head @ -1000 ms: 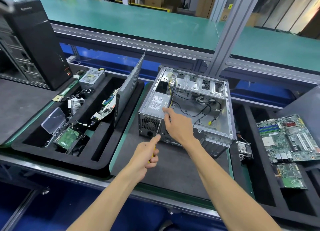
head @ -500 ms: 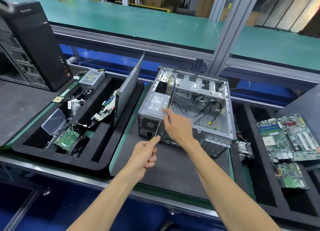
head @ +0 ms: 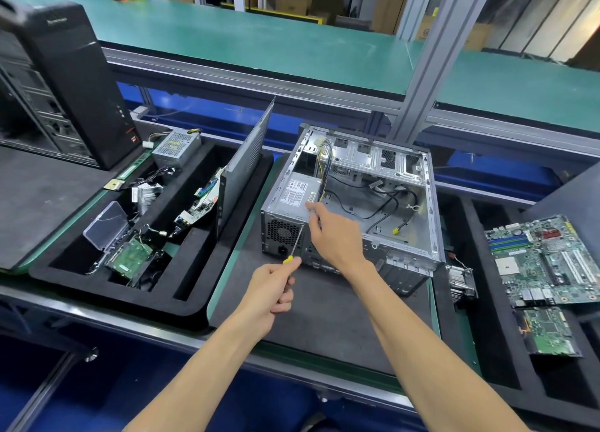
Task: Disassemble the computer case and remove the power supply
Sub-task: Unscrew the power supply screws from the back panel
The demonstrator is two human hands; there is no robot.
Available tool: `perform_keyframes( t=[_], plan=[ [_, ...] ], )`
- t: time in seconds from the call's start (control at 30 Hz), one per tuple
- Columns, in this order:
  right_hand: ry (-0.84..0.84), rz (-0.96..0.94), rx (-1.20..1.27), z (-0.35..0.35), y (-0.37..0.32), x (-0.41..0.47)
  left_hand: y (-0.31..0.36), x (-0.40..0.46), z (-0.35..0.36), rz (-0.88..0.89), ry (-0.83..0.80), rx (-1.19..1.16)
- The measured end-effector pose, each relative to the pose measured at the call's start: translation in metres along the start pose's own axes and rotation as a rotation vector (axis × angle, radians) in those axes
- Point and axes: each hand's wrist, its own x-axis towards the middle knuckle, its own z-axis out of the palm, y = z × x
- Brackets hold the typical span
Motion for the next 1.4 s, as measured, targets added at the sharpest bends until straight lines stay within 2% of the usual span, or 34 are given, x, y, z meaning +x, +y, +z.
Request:
perform_keyframes(
  t=[0.13,0.27,0.53,0.87,1.1,1.3,1.4],
  plan=[
    [0.003,0.000,-0.007,-0.0002,0.0004,0.0002,-0.0006,-0.0011,-0.0019,-0.006,0.060,-0.008],
    [0.008,-0.009,-0.012,0.0002,0.0000,-0.0002,0.0031,-0.0020,-0.0012,-0.089,-0.035,-0.041],
    [0.001,-0.011,-0.013,0.0001,-0.0005,-0.0003,0.0016,-0.0037,-0.0036,0.067,0.048,0.020],
    [-0.014,0.006,-0.010,0.0014,0.0001,0.0005,0.0056,-0.0013,0.0006,0.010,-0.022,0.078],
    [-0.029,0.015,0.002,-0.0009,-0.0020,-0.0006,-0.0020,-0.0024,-0.0022,0.197,0.166,0.179],
    [-0.031,0.017,0.005,-0.0011,-0.0016,-0.0005,0.0017,-0.0049,-0.0009,-0.042,-0.005,-0.005],
    [-0.037,0.013,0.008,-0.0012,-0.0015,-0.0004,0.0044,-0.0045,-0.0008,-0.037,-0.027,-0.015]
  ],
)
